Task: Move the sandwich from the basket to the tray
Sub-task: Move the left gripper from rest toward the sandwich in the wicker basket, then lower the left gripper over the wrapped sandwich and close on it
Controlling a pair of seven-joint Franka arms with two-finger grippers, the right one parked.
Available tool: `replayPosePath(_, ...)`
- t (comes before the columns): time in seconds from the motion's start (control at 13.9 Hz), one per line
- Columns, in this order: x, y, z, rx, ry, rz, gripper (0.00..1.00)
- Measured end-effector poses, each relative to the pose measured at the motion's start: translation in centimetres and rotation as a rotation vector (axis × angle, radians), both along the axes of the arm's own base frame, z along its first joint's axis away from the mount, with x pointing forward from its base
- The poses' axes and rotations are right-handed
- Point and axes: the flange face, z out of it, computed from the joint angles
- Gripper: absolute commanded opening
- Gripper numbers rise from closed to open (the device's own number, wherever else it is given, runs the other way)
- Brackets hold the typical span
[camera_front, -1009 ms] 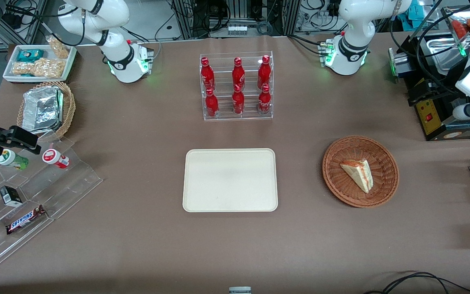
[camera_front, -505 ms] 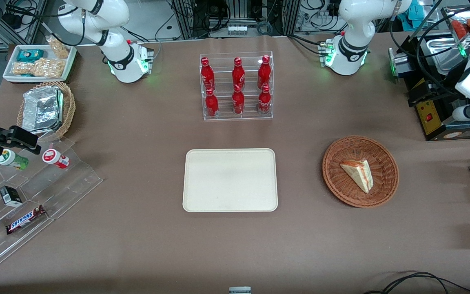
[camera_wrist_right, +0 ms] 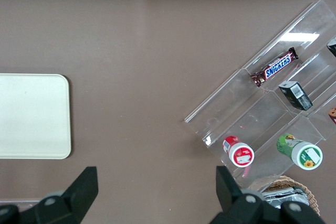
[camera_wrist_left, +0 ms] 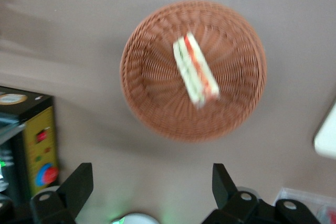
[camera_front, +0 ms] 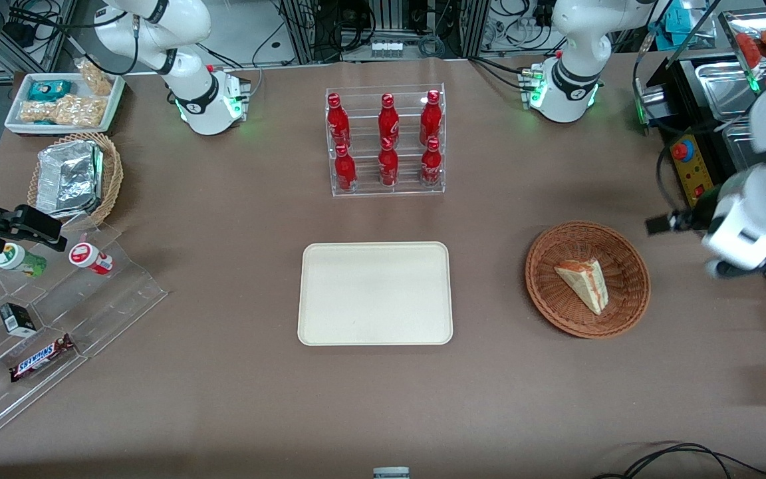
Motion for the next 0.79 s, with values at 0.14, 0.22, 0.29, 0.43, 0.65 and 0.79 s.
replayPosePath(0.14, 0.5, -0.4, -3.8, 0.014, -0.039, 0.101, 1.00)
replayPosePath(0.22, 0.5, -0.6, -5.2, 0.013, -0.044, 0.129, 1.00)
replayPosePath(0.29, 0.5, -0.7, -6.5, 0.004, -0.044, 0.153, 1.00)
replayPosePath(0.43, 0.9, -1.0, -9.3, -0.015, -0.065, 0.210, 1.00)
replayPosePath(0.65, 0.3, -1.9, -14.4, -0.029, -0.138, 0.290, 1.00)
replayPosePath(0.79, -0.5, -2.4, -17.5, -0.037, -0.165, 0.342, 1.00)
